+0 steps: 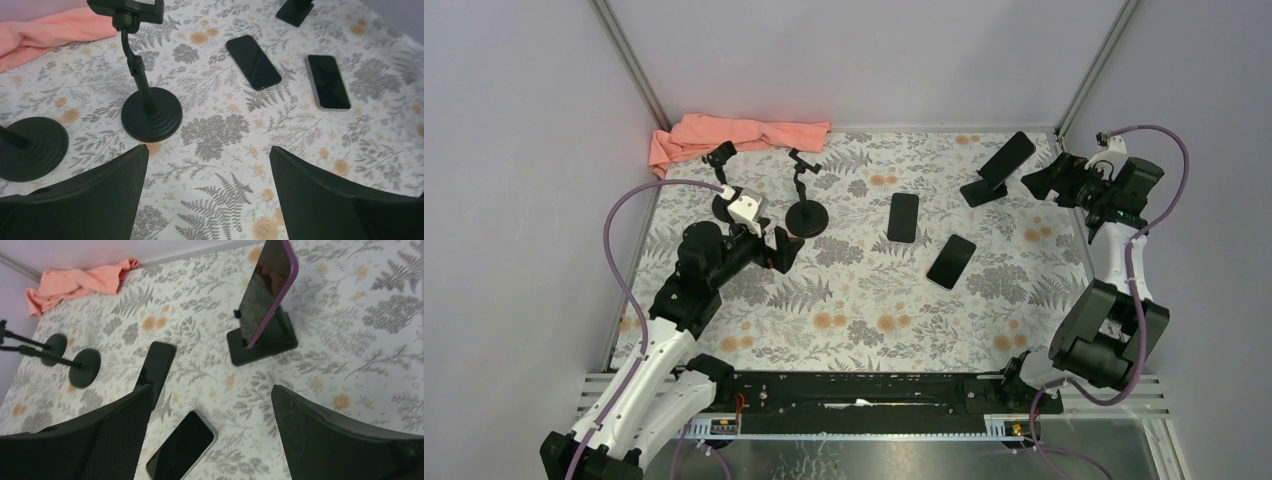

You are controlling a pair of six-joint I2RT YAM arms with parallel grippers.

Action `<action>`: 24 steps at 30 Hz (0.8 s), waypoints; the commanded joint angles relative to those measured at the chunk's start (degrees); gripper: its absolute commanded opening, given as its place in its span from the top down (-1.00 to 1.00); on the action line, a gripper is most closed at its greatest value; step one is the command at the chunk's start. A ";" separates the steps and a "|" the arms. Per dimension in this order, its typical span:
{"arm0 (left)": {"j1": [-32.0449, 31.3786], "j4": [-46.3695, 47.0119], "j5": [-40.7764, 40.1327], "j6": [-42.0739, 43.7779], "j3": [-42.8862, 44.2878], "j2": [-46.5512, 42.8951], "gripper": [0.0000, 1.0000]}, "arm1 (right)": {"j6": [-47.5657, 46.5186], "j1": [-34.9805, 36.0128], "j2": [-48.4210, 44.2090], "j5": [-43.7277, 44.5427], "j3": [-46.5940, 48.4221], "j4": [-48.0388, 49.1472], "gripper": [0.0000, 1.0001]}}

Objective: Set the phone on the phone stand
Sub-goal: Pick up the phone stand at the center of the board.

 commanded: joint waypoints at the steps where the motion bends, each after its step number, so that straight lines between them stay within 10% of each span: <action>1: 0.78 5.70 3.78 -8.89 0.98 -1.21 -0.97 | -4.83 -0.66 -7.47 -6.11 -1.65 -11.81 -0.91; 13: 5.14 18.88 -3.05 -22.74 0.89 8.81 -0.98 | 0.10 -0.68 -21.00 -21.16 -15.54 -8.82 -0.97; 24: 13.45 24.50 8.38 -20.97 10.43 32.16 -0.97 | 4.34 -0.66 -26.61 -25.17 -20.52 -1.78 -0.99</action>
